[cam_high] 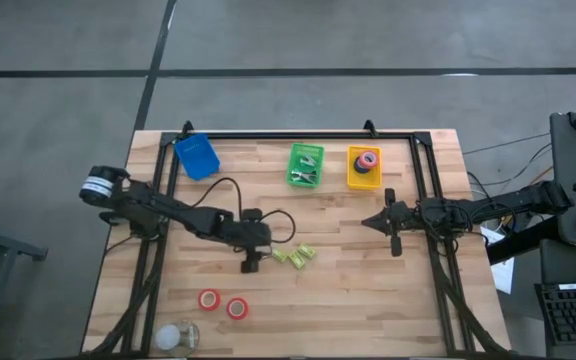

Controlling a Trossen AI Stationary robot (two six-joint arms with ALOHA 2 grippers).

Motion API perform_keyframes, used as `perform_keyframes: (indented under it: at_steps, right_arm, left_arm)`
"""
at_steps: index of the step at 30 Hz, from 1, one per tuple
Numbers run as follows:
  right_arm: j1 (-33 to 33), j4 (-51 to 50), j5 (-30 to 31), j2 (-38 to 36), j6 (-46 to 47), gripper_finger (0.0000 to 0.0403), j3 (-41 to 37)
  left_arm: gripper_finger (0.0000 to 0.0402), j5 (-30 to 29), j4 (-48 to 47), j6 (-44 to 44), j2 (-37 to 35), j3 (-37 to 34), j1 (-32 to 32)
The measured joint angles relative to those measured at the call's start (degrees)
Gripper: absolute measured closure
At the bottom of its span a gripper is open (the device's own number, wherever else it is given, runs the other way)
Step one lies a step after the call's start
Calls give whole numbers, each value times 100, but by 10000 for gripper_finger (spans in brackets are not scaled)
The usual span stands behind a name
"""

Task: Pick and place Stapler, Stapler remover, tape
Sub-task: Put the left green stapler pin box into the blue basket

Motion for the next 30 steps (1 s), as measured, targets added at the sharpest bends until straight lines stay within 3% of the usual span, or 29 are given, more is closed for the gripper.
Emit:
perform_keyframes:
  at_steps: [4, 8, 18, 23, 30]
  right_arm:
    - [1, 0, 0, -2, 0, 394, 0]
    - [0, 0, 0, -2, 0, 394, 0]
    - [0, 0, -2, 0, 0, 394, 0]
    - [2, 0, -1, 0, 0, 394, 0]
    - [0, 0, -2, 0, 0, 394, 0]
  left_arm:
    - [183, 494, -848, -797, -335, -1, -128]
    - [183, 661, -700, -1167, -595, 8, -534]
    - [183, 388, -731, -1924, -612, -2, -1343]
    - [183, -570, -726, -1381, -612, 4, -1161]
    - [184, -466, -344, -213, -608, 7, -300]
